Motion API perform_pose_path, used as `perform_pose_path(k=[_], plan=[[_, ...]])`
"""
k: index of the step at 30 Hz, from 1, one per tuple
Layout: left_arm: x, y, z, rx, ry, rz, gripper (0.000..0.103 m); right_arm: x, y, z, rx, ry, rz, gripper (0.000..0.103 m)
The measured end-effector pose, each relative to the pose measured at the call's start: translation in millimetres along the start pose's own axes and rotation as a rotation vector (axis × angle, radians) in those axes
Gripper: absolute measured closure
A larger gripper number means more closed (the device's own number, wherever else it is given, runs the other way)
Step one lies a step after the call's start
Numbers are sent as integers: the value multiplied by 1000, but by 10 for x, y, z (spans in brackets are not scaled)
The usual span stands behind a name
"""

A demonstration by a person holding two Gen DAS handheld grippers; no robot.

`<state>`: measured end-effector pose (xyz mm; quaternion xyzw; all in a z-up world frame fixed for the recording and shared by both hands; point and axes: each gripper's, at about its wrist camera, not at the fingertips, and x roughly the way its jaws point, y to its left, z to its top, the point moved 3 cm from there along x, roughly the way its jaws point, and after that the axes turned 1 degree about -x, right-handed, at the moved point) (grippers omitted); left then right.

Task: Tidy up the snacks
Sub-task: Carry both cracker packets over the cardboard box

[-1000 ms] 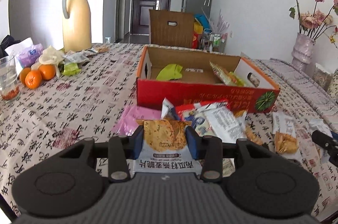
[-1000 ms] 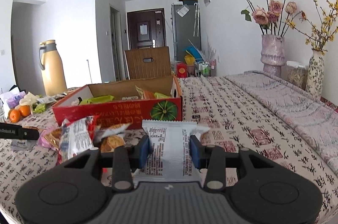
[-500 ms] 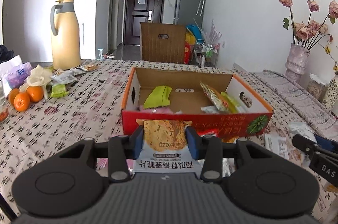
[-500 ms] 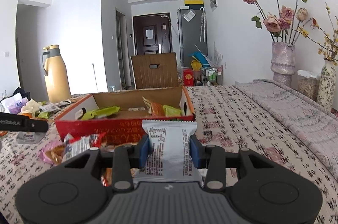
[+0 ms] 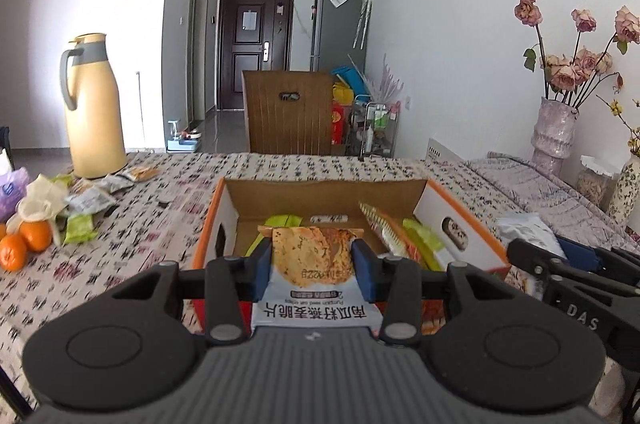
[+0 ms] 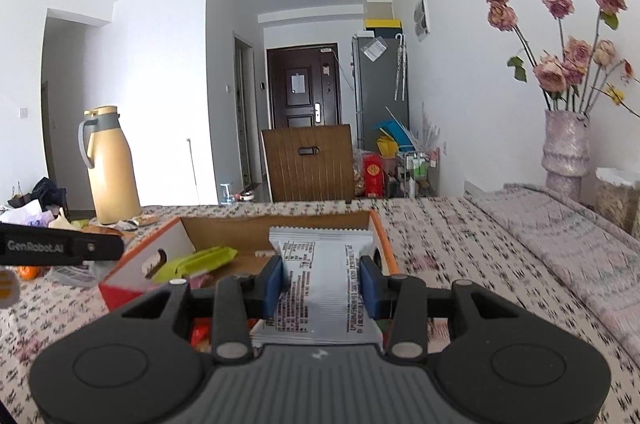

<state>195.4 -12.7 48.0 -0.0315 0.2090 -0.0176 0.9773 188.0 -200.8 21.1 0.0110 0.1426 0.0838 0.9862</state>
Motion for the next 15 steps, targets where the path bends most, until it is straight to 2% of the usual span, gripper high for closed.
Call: perform_pose_path(k=[15], plan=[[674,-9,284,-31,4,34,60,800,57,261,-19,-10,21,64]])
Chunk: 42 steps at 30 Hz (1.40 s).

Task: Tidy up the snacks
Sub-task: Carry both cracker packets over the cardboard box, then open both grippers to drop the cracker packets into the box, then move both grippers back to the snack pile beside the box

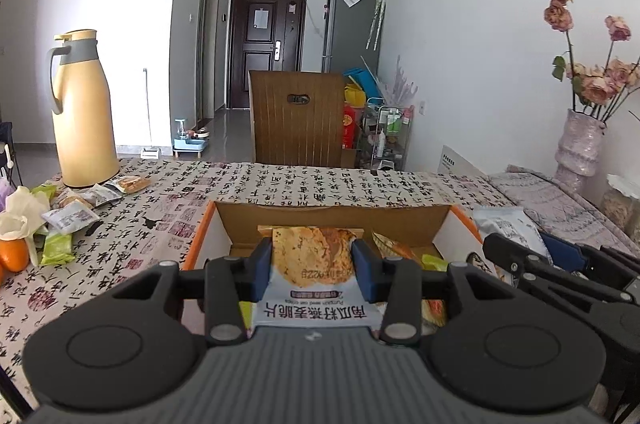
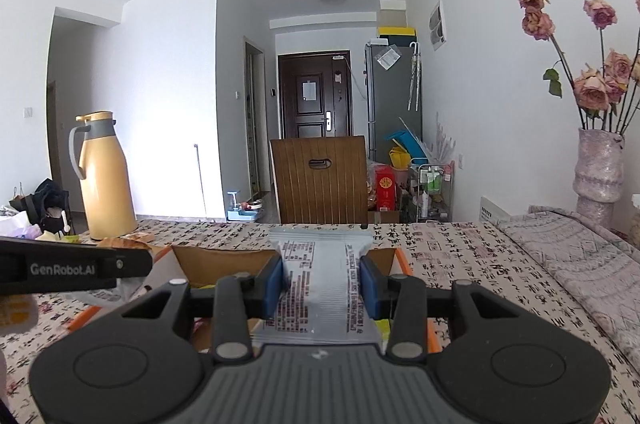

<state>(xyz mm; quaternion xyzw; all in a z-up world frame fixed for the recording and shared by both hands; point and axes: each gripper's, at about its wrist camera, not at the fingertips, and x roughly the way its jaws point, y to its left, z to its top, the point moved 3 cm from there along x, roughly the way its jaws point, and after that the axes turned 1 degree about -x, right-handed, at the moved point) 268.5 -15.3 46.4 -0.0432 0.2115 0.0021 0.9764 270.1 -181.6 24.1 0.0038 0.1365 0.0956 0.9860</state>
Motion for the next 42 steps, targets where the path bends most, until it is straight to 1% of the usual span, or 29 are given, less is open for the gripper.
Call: perform_pose_path(k=[5,8,12,16,18,19,20,21,22,23,24,25,27,28,42], plan=[[207,34,-82,-3,11,1,60,212,-88,-118,32,50,19,64],[317,80,-147,-3,38,-2,60,267,-122,-176,41,83,31,64],[377,121,-200,-6,62,1,60,286,-77,-235,26,101,24,64],[364,124,-216,-7,55,1,59,321,-72,-290,16,126,13,63],[344,135,-219,-18,48,0,42,331,-86,-307,23,134,8,61],[334,147,-215,-26,40,4,30,329,-96,-308,29,134,4,61],[319,152,-210,-29,31,14,23,320,-111,-306,37,131,2,57],[306,157,-204,-33,23,18,21,305,-125,-300,49,127,1,44],[288,159,-194,-38,16,17,14,291,-140,-291,58,122,-3,36],[271,164,-190,-43,8,22,2,275,-153,-289,66,117,-6,20],[256,170,-186,-48,0,33,0,261,-167,-288,73,112,-10,12],[241,173,-183,-50,-10,42,0,247,-180,-285,79,108,-13,10],[230,173,-170,-50,-15,28,0,237,-185,-289,83,107,-18,1],[224,168,-169,-48,-17,27,0,231,-180,-298,84,107,-22,0],[181,158,-177,-51,-17,17,0,177,-172,-290,81,103,-20,0]])
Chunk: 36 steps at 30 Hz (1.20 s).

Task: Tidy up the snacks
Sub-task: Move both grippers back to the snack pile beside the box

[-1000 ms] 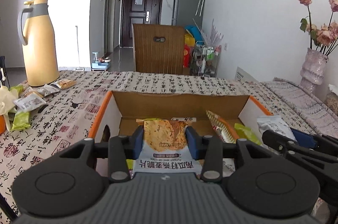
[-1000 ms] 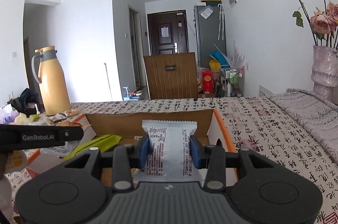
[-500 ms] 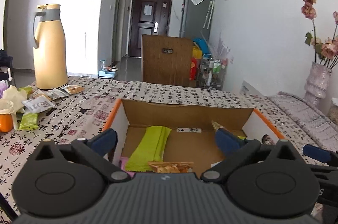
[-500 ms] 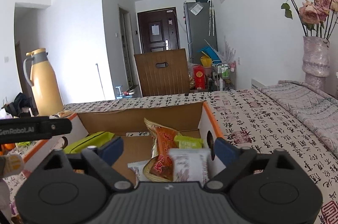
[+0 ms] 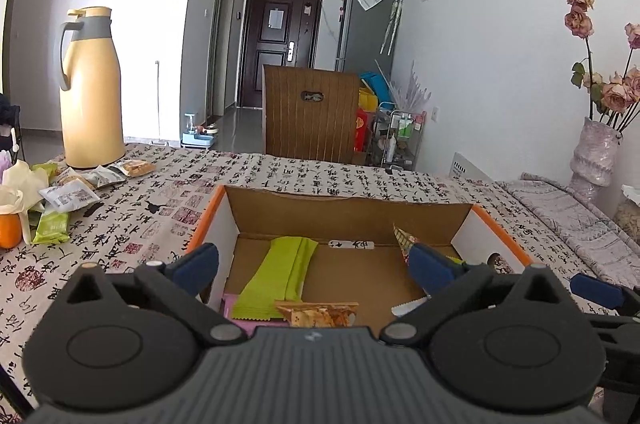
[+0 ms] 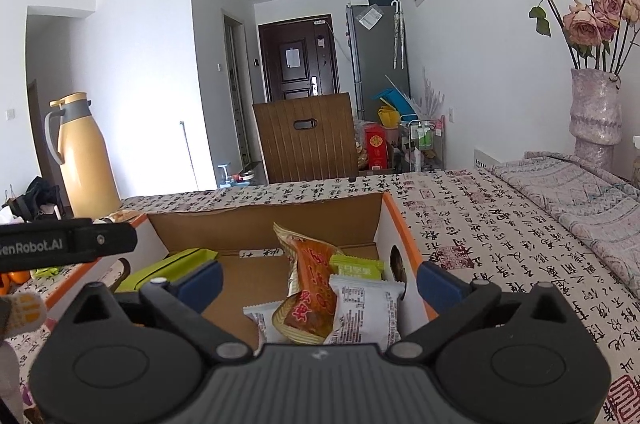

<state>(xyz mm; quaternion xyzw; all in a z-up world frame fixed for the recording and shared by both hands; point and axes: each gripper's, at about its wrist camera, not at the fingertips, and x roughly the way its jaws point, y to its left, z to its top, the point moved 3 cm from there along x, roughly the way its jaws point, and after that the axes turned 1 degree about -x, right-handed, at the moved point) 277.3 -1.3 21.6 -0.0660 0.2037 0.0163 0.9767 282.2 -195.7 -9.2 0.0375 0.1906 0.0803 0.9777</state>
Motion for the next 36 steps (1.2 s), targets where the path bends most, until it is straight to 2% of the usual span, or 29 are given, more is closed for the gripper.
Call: perform_pose_path(k=[17,27,36], plan=[[-497,-60,139,1,-59,-1,0,-410,-33,137,-2,-42,-42,0],[-864,-7,-15,21,-55,6,0,-794,-33,-1,-4,-24,-53,0],[-1033,110,-345,19,5,19,0,-1071,-93,-253,-8,25,-58,0]])
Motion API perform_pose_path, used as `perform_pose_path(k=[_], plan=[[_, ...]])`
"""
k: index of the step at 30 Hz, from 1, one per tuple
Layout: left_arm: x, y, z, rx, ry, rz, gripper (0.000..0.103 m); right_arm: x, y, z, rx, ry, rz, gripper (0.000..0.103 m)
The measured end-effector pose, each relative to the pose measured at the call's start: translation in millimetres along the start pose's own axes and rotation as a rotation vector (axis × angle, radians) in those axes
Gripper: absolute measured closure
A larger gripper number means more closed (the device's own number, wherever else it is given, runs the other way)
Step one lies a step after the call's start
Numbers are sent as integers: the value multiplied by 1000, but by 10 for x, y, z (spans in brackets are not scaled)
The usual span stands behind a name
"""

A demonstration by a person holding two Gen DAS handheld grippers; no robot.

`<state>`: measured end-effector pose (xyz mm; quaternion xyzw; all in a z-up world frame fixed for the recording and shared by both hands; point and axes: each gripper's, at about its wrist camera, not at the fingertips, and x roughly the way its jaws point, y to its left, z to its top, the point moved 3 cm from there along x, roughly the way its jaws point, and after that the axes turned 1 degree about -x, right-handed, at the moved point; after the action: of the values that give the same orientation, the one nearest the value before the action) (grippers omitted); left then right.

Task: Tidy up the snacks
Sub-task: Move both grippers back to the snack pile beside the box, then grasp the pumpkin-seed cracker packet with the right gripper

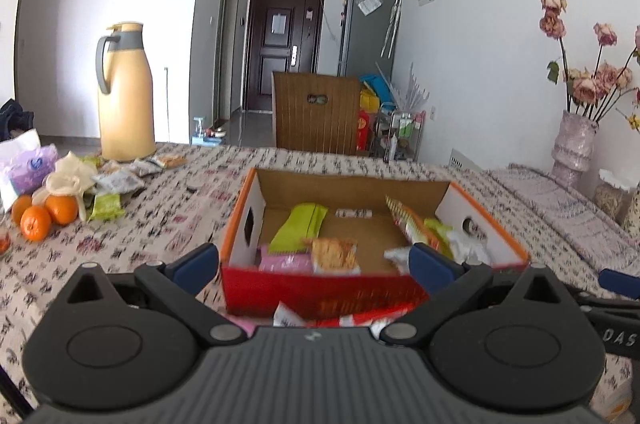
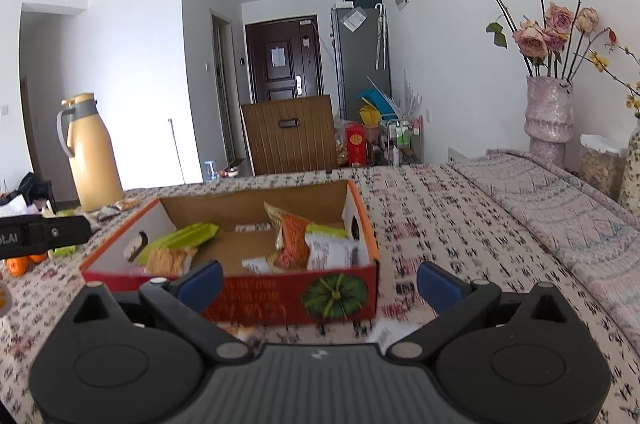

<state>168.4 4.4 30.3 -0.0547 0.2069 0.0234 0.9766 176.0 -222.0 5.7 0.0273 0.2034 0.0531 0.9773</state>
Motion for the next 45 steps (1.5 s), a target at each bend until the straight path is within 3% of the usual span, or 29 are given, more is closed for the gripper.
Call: perform_pose_path(k=[18,31,37,40,44,45], plan=[[-102,272,-605,-30,147,-12,0,-87,-214,-678,6,176,-46,0],[-117,256,-660,-20,164,-17,0,191,-152,-776,-130,284,-46,0],[-120,235,-661,-15,164,-15,0,352,-160,-731,-123,307,-11,0],[-112,221,-666,-15,166,-19,0,344,-136,-732,-119,293,21,14],[-83,170,-689,-10,177,-30,0,259,-111,-744,-121,245,50,55],[-79,153,-699,-8,179,-33,0,246,-113,-747,-120,239,55,58]])
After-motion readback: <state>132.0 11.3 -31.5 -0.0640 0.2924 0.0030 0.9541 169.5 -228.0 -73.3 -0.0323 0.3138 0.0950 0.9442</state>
